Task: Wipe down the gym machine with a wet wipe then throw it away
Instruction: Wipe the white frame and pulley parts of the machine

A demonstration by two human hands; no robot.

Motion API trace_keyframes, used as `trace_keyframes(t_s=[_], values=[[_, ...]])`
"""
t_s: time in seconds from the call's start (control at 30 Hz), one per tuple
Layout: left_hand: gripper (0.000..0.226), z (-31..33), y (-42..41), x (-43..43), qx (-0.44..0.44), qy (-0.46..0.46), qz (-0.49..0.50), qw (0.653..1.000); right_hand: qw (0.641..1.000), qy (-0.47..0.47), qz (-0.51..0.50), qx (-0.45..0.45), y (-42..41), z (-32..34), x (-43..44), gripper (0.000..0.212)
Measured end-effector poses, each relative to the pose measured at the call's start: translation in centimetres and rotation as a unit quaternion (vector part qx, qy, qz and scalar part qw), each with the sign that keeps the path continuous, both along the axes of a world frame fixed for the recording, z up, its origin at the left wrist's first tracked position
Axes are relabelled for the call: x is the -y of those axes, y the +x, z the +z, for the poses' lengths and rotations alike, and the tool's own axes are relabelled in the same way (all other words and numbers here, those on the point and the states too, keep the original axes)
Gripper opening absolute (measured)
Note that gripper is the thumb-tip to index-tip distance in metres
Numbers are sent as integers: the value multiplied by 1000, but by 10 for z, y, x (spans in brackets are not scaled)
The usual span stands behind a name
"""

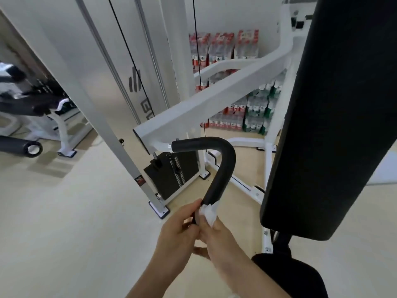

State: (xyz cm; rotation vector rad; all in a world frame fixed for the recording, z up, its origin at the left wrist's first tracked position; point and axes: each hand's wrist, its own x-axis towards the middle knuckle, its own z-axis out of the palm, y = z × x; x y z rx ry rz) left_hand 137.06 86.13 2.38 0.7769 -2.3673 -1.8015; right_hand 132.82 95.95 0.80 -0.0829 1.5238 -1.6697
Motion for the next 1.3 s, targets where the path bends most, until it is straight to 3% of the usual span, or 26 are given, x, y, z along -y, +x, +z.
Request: trace_keyframes(t_s=[0.07,0.17,0.23,0.3,0.37,0.43,0.5,0.57,0.7,0.83,0.93,1.03,1.1,1.17,1.3], values=[[35,8,14,-8,-12,-19,12,1000,998,37,38,-14,9,6,-14,26],[13,14,34,-28,-53,-56,19,997,996,35,17,-75,21,23,-34,31],[8,25,46,-43,-64,-23,34,997,991,26,1,-135,31,37,-48,49],[15,41,58,-53,-97,92,41,990,988,7,12,-156,44,52,-64,71],[19,58,69,-62,-137,260,30,955,991,-61,-18,-116,58,67,-85,83],[35,74,80,-75,-145,395,19,907,988,-117,-81,-58,68,84,-112,73],[32,84,88,-92,-142,453,4,880,987,-121,-105,-26,74,97,-137,55],[30,92,92,-111,-134,449,-41,882,992,-94,-84,-7,80,105,-162,40],[27,101,91,-149,-133,404,-76,902,994,-86,-63,-35,92,118,-206,32],[16,108,91,-202,-127,420,-53,897,980,-119,-160,-25,90,118,-256,25],[24,101,81,-249,-105,426,-61,896,964,-130,-227,-45,83,118,-306,7],[40,80,63,-312,-91,382,-130,911,950,-66,-270,-142,73,112,-371,24],[57,66,51,-366,-72,338,-188,919,942,-17,-270,-198,65,105,-421,24],[52,61,43,-416,-55,352,-225,907,940,12,-259,-220,52,99,-471,19],[27,60,19,-486,-56,350,-150,923,947,-92,-276,-139,23,96,-561,21]])
